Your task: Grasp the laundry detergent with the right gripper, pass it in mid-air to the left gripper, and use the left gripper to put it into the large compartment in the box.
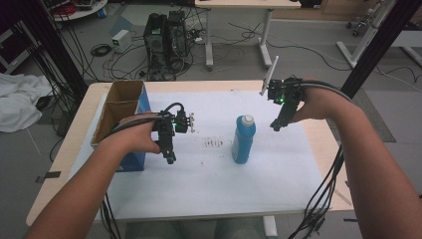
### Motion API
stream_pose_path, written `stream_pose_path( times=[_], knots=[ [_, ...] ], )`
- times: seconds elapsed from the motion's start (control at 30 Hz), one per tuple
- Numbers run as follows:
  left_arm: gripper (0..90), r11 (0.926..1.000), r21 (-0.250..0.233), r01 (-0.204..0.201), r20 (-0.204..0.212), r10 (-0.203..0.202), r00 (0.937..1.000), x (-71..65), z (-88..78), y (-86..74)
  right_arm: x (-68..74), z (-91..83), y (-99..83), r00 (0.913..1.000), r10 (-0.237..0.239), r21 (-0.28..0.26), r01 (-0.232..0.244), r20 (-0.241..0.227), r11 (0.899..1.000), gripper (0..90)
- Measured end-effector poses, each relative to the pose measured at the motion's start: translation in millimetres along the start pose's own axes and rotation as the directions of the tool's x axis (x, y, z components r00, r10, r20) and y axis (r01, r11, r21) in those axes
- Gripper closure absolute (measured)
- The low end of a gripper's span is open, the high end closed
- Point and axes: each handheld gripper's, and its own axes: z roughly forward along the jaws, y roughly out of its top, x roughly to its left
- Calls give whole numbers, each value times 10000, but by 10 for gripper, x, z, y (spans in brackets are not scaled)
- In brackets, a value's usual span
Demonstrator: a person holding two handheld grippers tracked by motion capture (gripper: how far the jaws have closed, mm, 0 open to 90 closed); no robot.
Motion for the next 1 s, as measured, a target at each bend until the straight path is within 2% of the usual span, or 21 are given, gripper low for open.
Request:
stream_pose_path(
  times=[0.03,0.1,0.17,0.23,0.27,0.3,0.47,0.57,0.6,0.7,0.77,0.8,0.83,1.0],
  knots=[
    [73,10000,-32,-21,-19,21,10000,2,0,-8,7,15,-16,9999,106,-253,-107,-67,9996,123],
    [73,10000,-48,29,-5,-29,10000,-1,6,-19,16,29,-34,9998,185,-415,-190,-111,9990,123],
    [73,10000,-45,13,27,-13,10000,6,18,-35,71,56,-42,9957,884,-668,-901,-282,9937,123],
    [73,9998,101,-150,-15,150,9999,16,25,-40,98,74,-64,9946,985,-806,-1008,-329,9916,123],
    [73,9999,-104,73,58,-73,10000,2,36,-52,130,79,-73,9914,1219,-828,-1255,-468,9886,123],
    [73,10000,-35,38,38,-38,10000,1,34,-53,127,91,-84,9935,1075,-1029,-1107,-364,9885,123],
    [73,9998,-174,48,17,-48,10000,-10,39,-67,177,106,-150,9905,1373,-1694,-1354,-2,9762,123],
    [73,9999,-107,-46,14,46,10000,-9,30,-69,194,99,-194,9854,1701,-2378,-1638,60,9574,123],
    [73,9999,-88,-64,23,64,10000,-9,27,-70,214,89,-209,9787,2052,-2483,-1988,-1,9481,123],
    [73,9999,-129,-66,-8,66,10000,-12,31,-70,228,95,-238,9745,2245,-3043,-2126,42,9285,123],
    [73,9999,-164,-1,-25,1,10000,-17,37,-67,238,91,-253,9733,2293,-3245,-2193,-77,9201,123],
    [73,9998,-173,7,-8,-7,10000,-20,37,-65,258,86,-256,9661,2580,-3301,-2440,-15,9119,123],
    [73,9999,-122,-48,-69,47,10000,-20,32,-61,257,93,-261,9680,2510,-3562,-2358,-37,9042,123],
    [73,9999,-80,-119,-105,118,9999,-31,25,-51,299,86,-279,9568,2900,-4408,-2679,-179,8567,123]
  ],
)
